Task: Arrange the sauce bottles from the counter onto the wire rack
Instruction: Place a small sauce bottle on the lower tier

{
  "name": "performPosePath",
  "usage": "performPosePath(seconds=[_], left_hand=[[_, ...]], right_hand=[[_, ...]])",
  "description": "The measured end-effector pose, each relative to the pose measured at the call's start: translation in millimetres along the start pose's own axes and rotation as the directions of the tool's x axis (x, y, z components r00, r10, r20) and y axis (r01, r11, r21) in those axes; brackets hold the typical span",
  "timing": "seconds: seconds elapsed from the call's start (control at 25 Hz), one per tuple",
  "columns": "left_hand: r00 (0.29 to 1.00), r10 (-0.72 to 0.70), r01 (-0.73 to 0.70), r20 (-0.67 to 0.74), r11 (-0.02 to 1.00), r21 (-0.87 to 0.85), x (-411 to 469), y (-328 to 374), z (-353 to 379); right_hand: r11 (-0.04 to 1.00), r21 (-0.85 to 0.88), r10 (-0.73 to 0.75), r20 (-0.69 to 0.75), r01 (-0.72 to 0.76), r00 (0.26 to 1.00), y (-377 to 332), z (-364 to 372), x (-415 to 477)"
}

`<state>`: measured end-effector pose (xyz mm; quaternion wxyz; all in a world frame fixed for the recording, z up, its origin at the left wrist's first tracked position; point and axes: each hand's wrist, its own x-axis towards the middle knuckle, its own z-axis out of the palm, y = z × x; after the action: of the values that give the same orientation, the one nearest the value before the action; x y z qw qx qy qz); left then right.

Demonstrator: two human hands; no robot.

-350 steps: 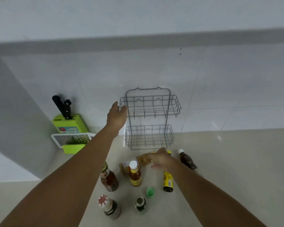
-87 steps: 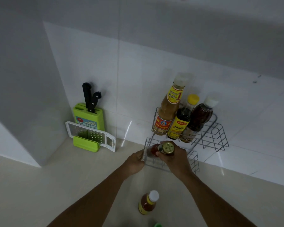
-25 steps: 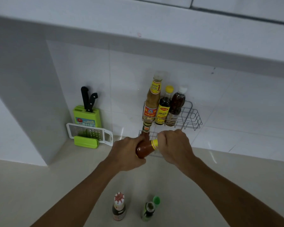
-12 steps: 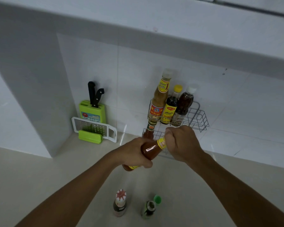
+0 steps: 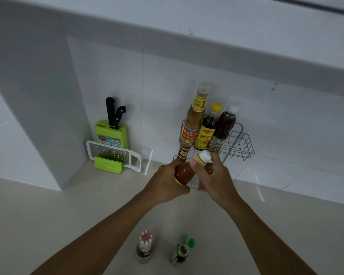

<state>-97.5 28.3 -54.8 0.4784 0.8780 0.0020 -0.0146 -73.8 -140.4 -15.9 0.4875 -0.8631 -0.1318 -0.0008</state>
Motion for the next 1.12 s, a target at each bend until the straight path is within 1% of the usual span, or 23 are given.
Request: performPosePath(seconds=[0.08,0.16,0.2,0.28,0.36,0.44,0.48,0.64,0.72,0.84,1.0,1.12], left_hand=[[0.999,0.049,-0.05,0.021,0.997,0.051,10.6,-2.7,7.4],[0.993,0.088,-0.094,0.082,0.993,0.066,21.3,-6.2,11.7],[0.988,0.092,-0.1,0.125,0.994,0.053,27.4,-10.5,12.5],[0.978,0.095,-0.108,0.184,0.992,0.063,38.1,-23.9,10.4],[0.981,0.023,-0.04,0.194,0.995,0.087,48.9,-48.3,9.0],[0.978,-0.098,0.084,0.185,0.993,0.083,57.4,-75.8,10.1],[0.97,-0.155,0.144,0.189,0.987,0.069,61.5,-88.7,12.6],[0.916,-0.318,0.346,0.245,0.935,-0.079,76.1,-116.4,32.1],[0.904,-0.353,0.39,0.243,0.912,-0.127,82.8,-121.8,41.9],[0.906,-0.361,0.399,0.22,0.902,-0.165,91.4,-121.0,51.5],[0.929,-0.303,0.336,0.213,0.932,-0.139,97.5,-114.8,58.7],[0.931,-0.3,0.329,0.207,0.936,-0.126,99.7,-118.8,60.2]], right_hand=[[0.997,0.076,0.028,0.032,-0.031,0.999,16.6,7.8,-4.7],[0.998,0.066,-0.003,0.026,0.001,1.0,28.8,8.7,-3.3],[0.998,0.05,-0.037,0.01,0.037,0.999,34.6,5.7,0.0],[0.998,0.016,-0.061,-0.047,0.062,0.997,41.2,-2.0,6.5],[0.999,-0.005,-0.039,-0.112,0.039,0.993,49.9,-8.8,17.1],[0.999,-0.033,-0.017,-0.153,0.012,0.988,61.2,-14.5,31.0],[0.998,-0.055,-0.016,-0.151,0.008,0.988,66.9,-16.4,37.5],[0.996,-0.092,-0.004,-0.052,-0.001,0.999,91.7,-12.3,57.7],[0.992,-0.123,0.004,-0.015,-0.006,1.0,100.9,-5.1,67.0],[0.991,-0.134,0.018,0.018,-0.015,1.0,113.1,7.3,83.3],[0.987,-0.144,0.076,0.064,-0.066,0.995,125.6,21.5,104.1],[0.972,-0.222,0.113,0.125,-0.083,0.986,129.3,26.3,120.1]])
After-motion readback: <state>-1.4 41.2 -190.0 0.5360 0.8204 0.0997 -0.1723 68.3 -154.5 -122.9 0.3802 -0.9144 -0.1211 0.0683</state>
